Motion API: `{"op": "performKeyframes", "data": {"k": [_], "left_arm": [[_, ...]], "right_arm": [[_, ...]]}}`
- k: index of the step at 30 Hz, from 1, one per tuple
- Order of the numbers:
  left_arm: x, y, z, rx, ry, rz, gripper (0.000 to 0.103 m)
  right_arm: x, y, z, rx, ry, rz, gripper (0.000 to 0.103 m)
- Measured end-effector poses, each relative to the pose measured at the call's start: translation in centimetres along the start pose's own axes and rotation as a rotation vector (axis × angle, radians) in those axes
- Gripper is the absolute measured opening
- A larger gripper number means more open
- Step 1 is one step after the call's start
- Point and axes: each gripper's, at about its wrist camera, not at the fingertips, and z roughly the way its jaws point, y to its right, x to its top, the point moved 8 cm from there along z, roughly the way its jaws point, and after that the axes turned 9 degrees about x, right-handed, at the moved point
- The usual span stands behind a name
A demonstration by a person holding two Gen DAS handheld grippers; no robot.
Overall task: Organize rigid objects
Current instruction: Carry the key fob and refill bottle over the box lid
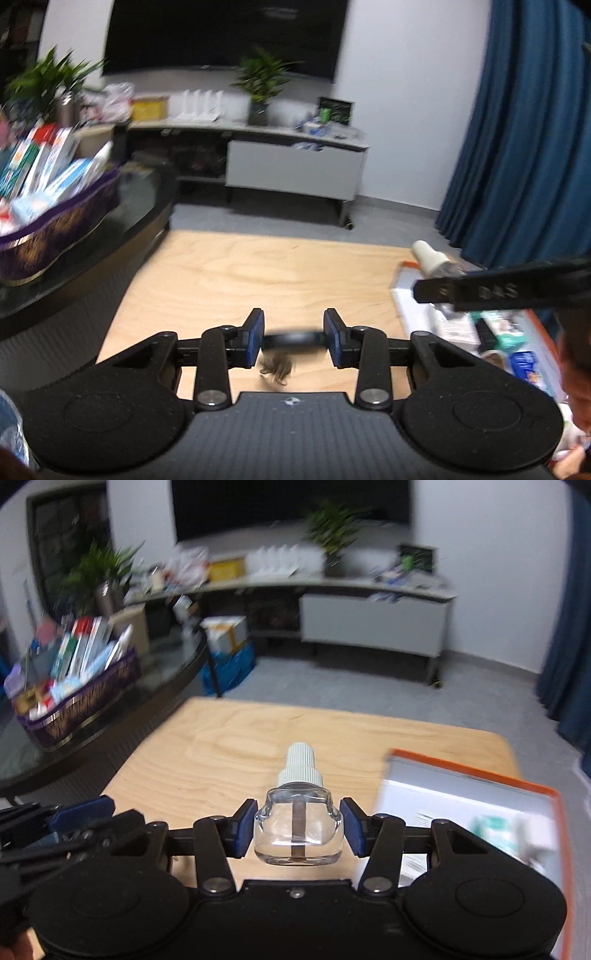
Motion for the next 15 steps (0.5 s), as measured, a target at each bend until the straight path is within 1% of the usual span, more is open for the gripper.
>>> {"op": "performKeyframes", "data": {"k": [2, 5, 7, 9, 13, 15], "left_arm": [[0.1, 1.4, -0.8, -0.013, 0.014, 0.028, 0.036], [-0.2, 2.6, -1.6, -0.054, -0.003, 0.017, 0.036], [-0.3, 3.5, -2.2, -0.052, 0.002, 0.041, 0.036], [0.0, 4.4, -2.7, -0.065, 0.009, 0.061, 0.036], [0.5, 6.8, -4.3, -0.095, 0.039, 0.097, 0.036], [0.7, 8.0, -4.7, -0.124, 0.037, 0.098, 0.036]], "right_arm": [[-0.8, 1.0, -2.4, -0.022, 0.018, 0.023, 0.06], [-2.5, 2.2, -5.4, -0.042, 0.035, 0.052, 0.06], [-3.3, 2.8, -7.2, -0.046, 0.057, 0.072, 0.06], [-4.0, 3.3, -8.7, -0.049, 0.071, 0.087, 0.06], [-4.6, 4.7, -11.6, -0.066, 0.11, 0.133, 0.06], [-4.6, 5.4, -13.2, -0.082, 0.132, 0.149, 0.06]]}}
